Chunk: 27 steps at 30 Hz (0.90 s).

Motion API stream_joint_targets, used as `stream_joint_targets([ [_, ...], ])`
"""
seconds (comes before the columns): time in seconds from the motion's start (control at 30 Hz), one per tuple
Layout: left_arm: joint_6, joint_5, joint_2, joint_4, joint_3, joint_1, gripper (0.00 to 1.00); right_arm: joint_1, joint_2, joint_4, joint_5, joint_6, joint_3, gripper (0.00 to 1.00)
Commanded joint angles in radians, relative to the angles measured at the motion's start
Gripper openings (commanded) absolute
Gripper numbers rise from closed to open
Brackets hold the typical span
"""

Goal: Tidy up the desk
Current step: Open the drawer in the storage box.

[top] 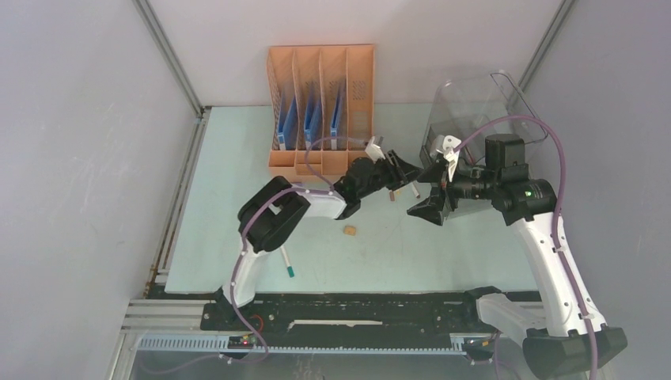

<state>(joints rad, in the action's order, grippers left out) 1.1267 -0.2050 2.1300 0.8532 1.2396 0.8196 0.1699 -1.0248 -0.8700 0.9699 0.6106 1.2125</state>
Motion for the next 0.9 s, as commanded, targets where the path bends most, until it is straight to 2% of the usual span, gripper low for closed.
stream_joint_targets([
  [0.0,0.059,0.032,0.086,-0.024,0.149,0.027,0.48,-0.003,0.009,0.033,-0.007,-0.016,0.001,0.99],
  [0.57,0.124,0.102,0.342,-0.223,0.524,0.041,0.37,0.019,0.012,0.025,-0.041,0.004,0.001,0.99],
  [0.87,0.147,0.082,0.4,-0.227,0.601,0.041,0.37,0.035,0.007,0.018,-0.048,0.016,0.001,0.99],
])
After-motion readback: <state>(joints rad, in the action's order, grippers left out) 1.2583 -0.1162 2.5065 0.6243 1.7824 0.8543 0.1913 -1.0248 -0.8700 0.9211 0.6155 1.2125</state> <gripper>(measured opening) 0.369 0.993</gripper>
